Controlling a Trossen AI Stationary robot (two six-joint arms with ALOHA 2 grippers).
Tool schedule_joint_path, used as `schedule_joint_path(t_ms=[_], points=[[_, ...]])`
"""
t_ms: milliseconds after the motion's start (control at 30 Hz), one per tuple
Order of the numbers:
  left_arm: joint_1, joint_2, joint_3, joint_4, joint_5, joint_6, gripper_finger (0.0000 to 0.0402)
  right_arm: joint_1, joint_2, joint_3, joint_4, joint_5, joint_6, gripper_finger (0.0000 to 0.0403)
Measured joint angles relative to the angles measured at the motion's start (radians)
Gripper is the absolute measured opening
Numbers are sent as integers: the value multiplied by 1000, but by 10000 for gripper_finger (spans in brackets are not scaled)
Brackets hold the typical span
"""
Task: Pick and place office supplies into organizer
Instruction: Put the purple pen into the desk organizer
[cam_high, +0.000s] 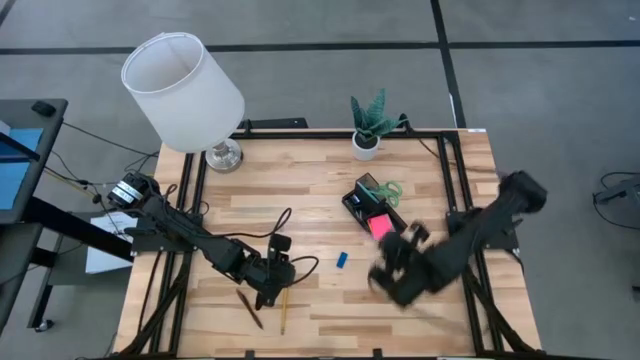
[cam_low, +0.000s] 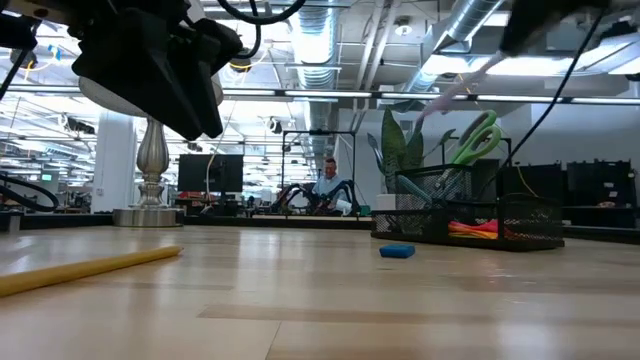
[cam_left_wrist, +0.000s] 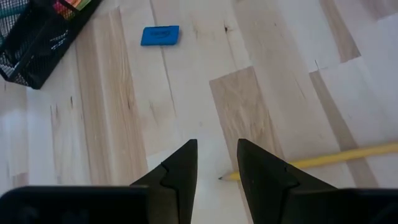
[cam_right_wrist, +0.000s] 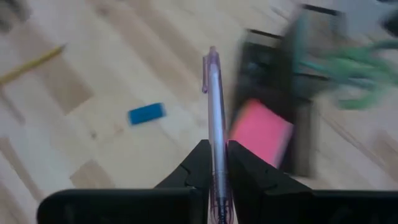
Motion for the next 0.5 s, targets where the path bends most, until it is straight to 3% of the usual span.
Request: schedule_joint_path(t_ms=[267,500], points=[[0,0,0,-3,-1,-2,106,-355,-210,52,-162,-286,-98,36],[0,0,0,-4,-1,17,106,-583,-200,49,-164,-412,-306,32]])
